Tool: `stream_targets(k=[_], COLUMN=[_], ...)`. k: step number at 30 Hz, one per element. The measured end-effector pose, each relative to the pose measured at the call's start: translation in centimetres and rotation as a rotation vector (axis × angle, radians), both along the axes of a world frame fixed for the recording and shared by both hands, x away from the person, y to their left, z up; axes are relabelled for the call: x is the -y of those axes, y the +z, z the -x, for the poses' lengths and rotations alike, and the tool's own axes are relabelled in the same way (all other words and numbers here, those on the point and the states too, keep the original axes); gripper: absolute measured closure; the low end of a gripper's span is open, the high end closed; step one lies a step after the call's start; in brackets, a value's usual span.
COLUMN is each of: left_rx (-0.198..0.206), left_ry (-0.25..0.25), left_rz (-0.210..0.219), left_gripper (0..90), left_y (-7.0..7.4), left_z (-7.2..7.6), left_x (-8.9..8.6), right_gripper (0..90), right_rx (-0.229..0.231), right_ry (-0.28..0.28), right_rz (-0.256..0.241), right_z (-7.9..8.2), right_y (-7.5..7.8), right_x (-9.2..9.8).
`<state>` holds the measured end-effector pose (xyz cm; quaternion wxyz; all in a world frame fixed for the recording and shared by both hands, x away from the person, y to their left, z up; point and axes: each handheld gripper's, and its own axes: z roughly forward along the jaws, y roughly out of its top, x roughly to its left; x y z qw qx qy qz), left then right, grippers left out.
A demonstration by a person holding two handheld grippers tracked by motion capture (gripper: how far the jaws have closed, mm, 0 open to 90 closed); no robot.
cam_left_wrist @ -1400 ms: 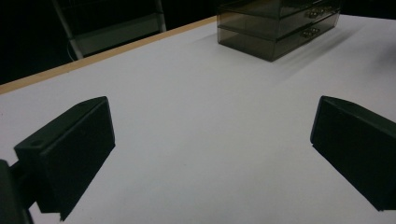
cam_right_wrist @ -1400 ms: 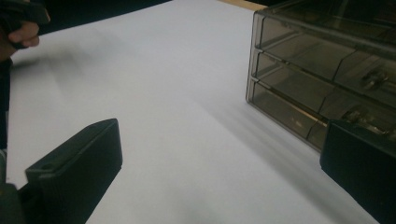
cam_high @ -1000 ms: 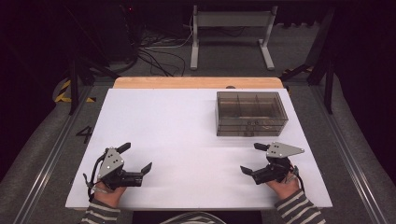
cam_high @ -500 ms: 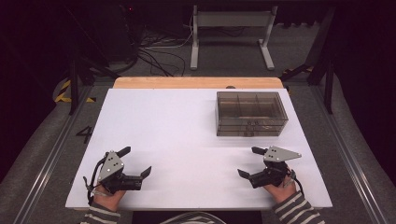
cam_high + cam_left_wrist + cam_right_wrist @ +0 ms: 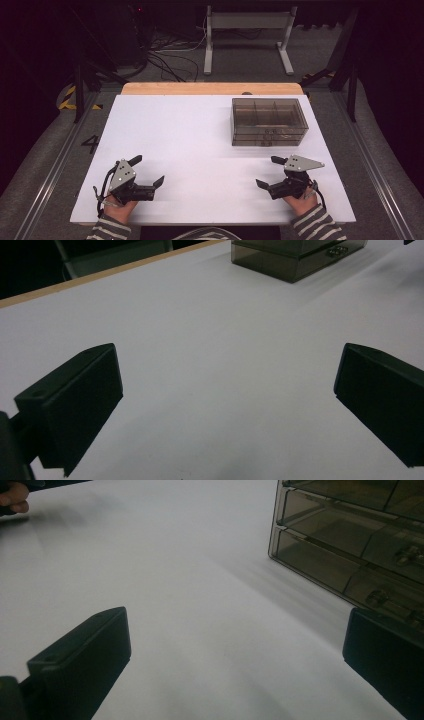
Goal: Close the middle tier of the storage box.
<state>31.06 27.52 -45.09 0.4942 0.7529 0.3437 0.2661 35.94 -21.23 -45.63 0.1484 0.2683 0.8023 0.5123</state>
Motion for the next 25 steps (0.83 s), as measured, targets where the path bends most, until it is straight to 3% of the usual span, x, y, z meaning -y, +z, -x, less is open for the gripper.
stream_targets(k=[4, 14, 25], left_rx=[0.004, 0.004, 0.024], left_ry=[-0.011, 0.01, 0.012], left_rz=[-0.022, 0.033, -0.002], left_gripper=[0.2, 0.2, 0.7], left_y=[-0.04, 0.13, 0.13], left_z=[0.2, 0.23, 0.35], left_x=[0.02, -0.36, -0.17], right_gripper=[0.0, 0.0, 0.0], right_rx=[0.006, 0.003, 0.001], right_ry=[-0.004, -0.003, -0.006], right_rz=[-0.001, -0.008, -0.017], right_z=[0.06, 0.08, 0.05], right_y=[0.04, 0.07, 0.14], right_x=[0.11, 0.21, 0.38])
